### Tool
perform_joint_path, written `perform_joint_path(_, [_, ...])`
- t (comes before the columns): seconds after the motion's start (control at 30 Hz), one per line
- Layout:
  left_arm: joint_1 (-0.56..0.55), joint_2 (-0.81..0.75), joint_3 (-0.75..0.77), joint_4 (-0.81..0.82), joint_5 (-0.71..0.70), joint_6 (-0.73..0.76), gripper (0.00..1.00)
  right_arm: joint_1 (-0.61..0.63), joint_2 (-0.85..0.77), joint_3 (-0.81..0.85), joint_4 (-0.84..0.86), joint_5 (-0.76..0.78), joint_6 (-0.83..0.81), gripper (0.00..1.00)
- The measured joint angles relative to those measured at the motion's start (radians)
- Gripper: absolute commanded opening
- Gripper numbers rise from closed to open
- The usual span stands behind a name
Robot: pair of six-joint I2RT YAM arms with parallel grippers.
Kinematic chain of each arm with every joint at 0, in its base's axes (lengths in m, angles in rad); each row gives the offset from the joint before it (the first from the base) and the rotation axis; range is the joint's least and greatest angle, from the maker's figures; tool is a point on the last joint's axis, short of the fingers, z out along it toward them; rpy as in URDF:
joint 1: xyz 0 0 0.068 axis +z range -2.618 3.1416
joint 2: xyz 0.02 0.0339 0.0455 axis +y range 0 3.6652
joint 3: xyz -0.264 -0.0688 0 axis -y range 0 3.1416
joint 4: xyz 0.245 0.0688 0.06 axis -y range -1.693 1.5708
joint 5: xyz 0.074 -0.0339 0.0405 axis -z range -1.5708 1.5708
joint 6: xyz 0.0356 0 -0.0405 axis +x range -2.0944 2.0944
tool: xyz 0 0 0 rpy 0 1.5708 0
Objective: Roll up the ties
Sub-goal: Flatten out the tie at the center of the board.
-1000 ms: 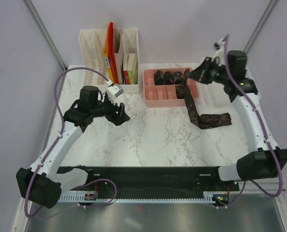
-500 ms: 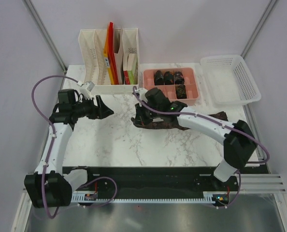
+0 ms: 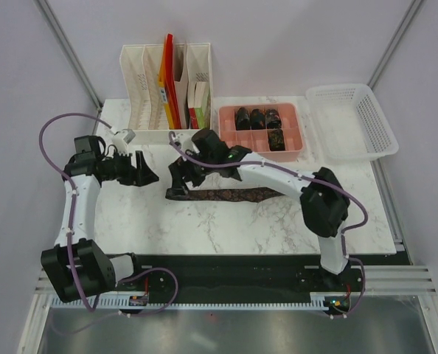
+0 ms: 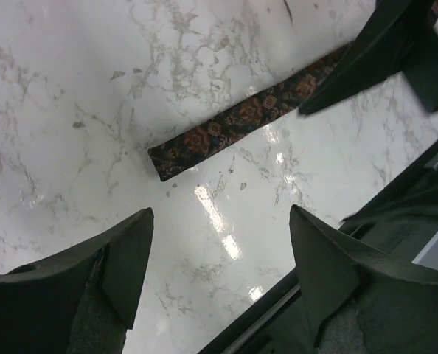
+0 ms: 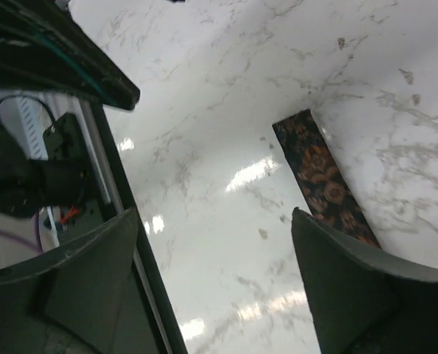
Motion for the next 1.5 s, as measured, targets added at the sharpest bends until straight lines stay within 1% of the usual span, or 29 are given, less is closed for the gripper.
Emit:
perform_joint_path(0.07, [-0.002, 0.011, 0.028, -0.055, 0.047, 0.126, 0.82, -0.056, -0.077, -0.021, -0.073, -0.067, -0.087, 0.98])
perform_joint_path(0.13, [-0.033, 0.023, 0.045, -0.103, 0.072, 0.267, 0.83, -0.176, -0.191, -0.049, -0.198, -0.119, -0.224, 0.98])
perform_joint_path(0.27, [-0.198, 0.040, 0.026, -0.121, 0.068, 0.500, 0.86, -0.494, -0.399, -0.122, -0.409, -0.095, -0.530, 0.98])
perform_joint_path(0.33, [-0.294, 0.051, 0.001, -0.106, 0.042, 0.589, 0.87, -0.647, -0.481, -0.188, -0.515, -0.058, -0.698, 0.98])
perform_joint_path(0.37, [-0.333, 0.061, -0.006, -0.095, 0.031, 0.619, 0.87, -0.697, -0.501, -0.210, -0.555, -0.040, -0.756, 0.98])
perform_joint_path(0.43, [-0.427, 0.100, -0.011, -0.066, -0.021, 0.689, 0.88, -0.803, -0.513, -0.246, -0.639, -0.011, -0.887, 0.98])
perform_joint_path(0.47, [-0.470, 0.128, -0.011, -0.044, -0.044, 0.719, 0.87, -0.831, -0.501, -0.254, -0.684, 0.002, -0.948, 0.98])
perform_joint_path(0.5, [-0.499, 0.167, -0.011, -0.016, -0.075, 0.751, 0.87, -0.897, -0.487, -0.254, -0.709, 0.009, -0.985, 0.98])
perform_joint_path(0.53, [-0.534, 0.187, -0.012, -0.004, -0.089, 0.766, 0.87, -0.938, -0.467, -0.253, -0.732, 0.013, -1.025, 0.98])
perform_joint_path(0.67, [-0.592, 0.313, -0.008, 0.064, -0.182, 0.845, 0.83, -1.085, -0.388, -0.237, -0.802, 0.039, -1.144, 0.98])
perform_joint_path(0.73, [-0.602, 0.375, -0.007, 0.088, -0.232, 0.882, 0.81, -1.132, -0.376, -0.237, -0.822, 0.047, -1.185, 0.98])
perform_joint_path(0.83, [-0.603, 0.424, -0.009, 0.109, -0.293, 0.930, 0.77, -1.173, -0.378, -0.237, -0.838, 0.062, -1.252, 0.98])
perform_joint_path(0.9, [-0.603, 0.428, -0.017, 0.121, -0.323, 0.956, 0.71, -1.190, -0.381, -0.253, -0.827, 0.059, -1.296, 0.98])
perform_joint_path(1.03, [-0.597, 0.427, -0.054, 0.136, -0.365, 0.992, 0.58, -1.206, -0.418, -0.374, -0.776, 0.026, -1.371, 0.98])
perform_joint_path(1.07, [-0.592, 0.427, -0.067, 0.137, -0.375, 1.000, 0.53, -1.207, -0.440, -0.426, -0.730, 0.009, -1.380, 0.98])
perform_joint_path(1.1, [-0.586, 0.427, -0.078, 0.143, -0.377, 1.014, 0.51, -1.206, -0.463, -0.476, -0.695, -0.005, -1.382, 0.98])
perform_joint_path(1.13, [-0.574, 0.421, -0.082, 0.149, -0.378, 1.020, 0.49, -1.206, -0.490, -0.532, -0.645, -0.023, -1.381, 0.98])
perform_joint_path(1.23, [-0.520, 0.407, -0.104, 0.165, -0.378, 1.046, 0.47, -1.201, -0.536, -0.631, -0.541, -0.059, -1.381, 0.98])
perform_joint_path(1.4, [-0.425, 0.374, -0.135, 0.165, -0.380, 1.101, 0.46, -1.201, -0.563, -0.726, -0.399, -0.143, -1.386, 0.98])
perform_joint_path(1.5, [-0.398, 0.367, -0.140, 0.158, -0.379, 1.130, 0.47, -1.185, -0.570, -0.756, -0.333, -0.180, -1.374, 0.98])
